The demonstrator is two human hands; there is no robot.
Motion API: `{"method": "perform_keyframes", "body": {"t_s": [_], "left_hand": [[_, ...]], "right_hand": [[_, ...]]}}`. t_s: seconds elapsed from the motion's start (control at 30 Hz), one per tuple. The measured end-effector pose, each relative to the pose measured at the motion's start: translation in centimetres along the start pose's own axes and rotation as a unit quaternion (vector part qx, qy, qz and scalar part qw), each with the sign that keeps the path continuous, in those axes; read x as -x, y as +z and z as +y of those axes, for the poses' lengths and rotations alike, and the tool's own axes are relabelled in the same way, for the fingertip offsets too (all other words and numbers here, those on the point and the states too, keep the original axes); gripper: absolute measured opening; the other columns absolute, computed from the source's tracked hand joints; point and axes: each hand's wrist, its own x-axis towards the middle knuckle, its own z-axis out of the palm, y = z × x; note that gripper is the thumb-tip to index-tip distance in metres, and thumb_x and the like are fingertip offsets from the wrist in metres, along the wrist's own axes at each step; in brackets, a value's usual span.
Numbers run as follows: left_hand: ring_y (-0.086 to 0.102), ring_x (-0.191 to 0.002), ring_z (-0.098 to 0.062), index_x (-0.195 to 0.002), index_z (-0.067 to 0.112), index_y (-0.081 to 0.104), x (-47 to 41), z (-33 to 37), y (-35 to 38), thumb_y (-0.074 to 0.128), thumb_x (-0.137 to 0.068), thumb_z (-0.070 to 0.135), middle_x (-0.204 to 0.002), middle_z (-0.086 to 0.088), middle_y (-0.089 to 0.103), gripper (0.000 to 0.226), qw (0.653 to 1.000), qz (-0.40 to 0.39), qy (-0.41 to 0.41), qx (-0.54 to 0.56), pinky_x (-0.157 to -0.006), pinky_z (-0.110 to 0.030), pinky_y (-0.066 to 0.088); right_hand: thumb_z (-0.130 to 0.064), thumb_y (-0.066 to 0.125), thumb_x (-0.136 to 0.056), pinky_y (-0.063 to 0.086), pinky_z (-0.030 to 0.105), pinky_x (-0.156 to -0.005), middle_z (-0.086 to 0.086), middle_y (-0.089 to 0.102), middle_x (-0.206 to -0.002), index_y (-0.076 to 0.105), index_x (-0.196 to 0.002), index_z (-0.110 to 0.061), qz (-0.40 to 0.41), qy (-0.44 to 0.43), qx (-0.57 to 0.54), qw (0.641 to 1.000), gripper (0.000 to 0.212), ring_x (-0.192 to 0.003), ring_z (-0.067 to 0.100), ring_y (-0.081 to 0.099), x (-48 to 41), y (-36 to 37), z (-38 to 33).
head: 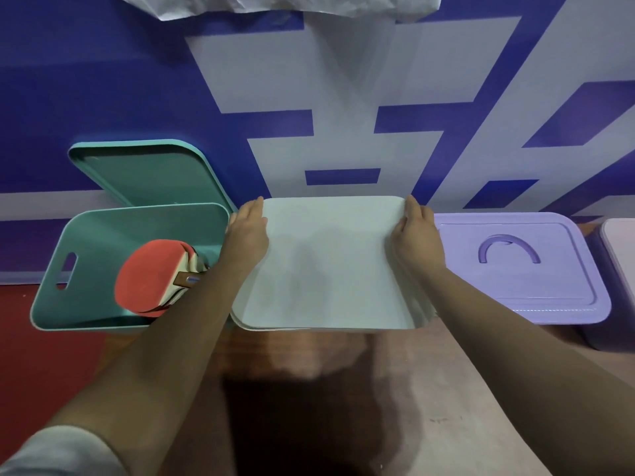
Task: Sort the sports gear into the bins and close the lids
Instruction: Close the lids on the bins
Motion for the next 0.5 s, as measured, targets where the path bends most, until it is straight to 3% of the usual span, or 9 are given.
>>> {"method": "perform_keyframes", "body": {"t_s": [0.2,0.33,0.43,0.5], "left_hand": [[0.046,-0.12,-0.036,-0.144,0.002,0.037,0.0,-0.2,1.2,0.042,-0.098,0.003,-0.132,-0.019,0.047,0.047,0.999,0.042,0.013,-0.003,-0.098,-0.045,0.043],[0.04,-0.13,-0.032,-0.145,0.004,0.034,0.3,0.3,1.6,0.039,-0.101,0.023,-0.143,-0.017,0.041,0.049,0.999,0.051,0.008,0.01,-0.107,-0.044,0.039],[0.042,-0.125,-0.031,-0.14,0.008,0.038,0.4,0.1,1.8,0.045,-0.094,0.032,-0.138,-0.014,0.044,0.053,0.997,0.064,0.041,-0.014,-0.104,-0.046,0.041],[0.041,-0.123,-0.032,-0.133,0.009,0.043,0.9,0.0,1.5,0.051,-0.088,0.036,-0.135,-0.014,0.044,0.052,0.993,0.072,0.075,-0.05,-0.104,-0.046,0.037]], "right_hand": [[-0.018,0.03,-0.102,0.038,0.03,-0.075,0.01,0.047,-0.132,0.038,-0.137,-0.013,0.012,-0.007,0.022,1.0,0.036,-0.102,0.03,0.056,-0.4,0.6,0.4],[-0.022,0.029,-0.103,0.04,0.03,-0.08,0.007,0.047,-0.132,0.039,-0.134,-0.012,0.045,-0.049,0.033,0.997,0.034,-0.108,0.028,0.053,-0.3,1.3,0.7],[-0.022,0.03,-0.102,0.043,0.035,-0.086,0.006,0.044,-0.133,0.033,-0.142,-0.017,0.047,-0.064,0.042,0.996,0.041,-0.112,0.027,0.049,-0.2,1.6,0.7],[-0.023,0.037,-0.099,0.04,0.033,-0.093,0.008,0.037,-0.139,0.037,-0.137,-0.012,0.06,-0.054,0.02,0.997,0.039,-0.12,0.028,0.045,0.1,1.3,0.6]]}}
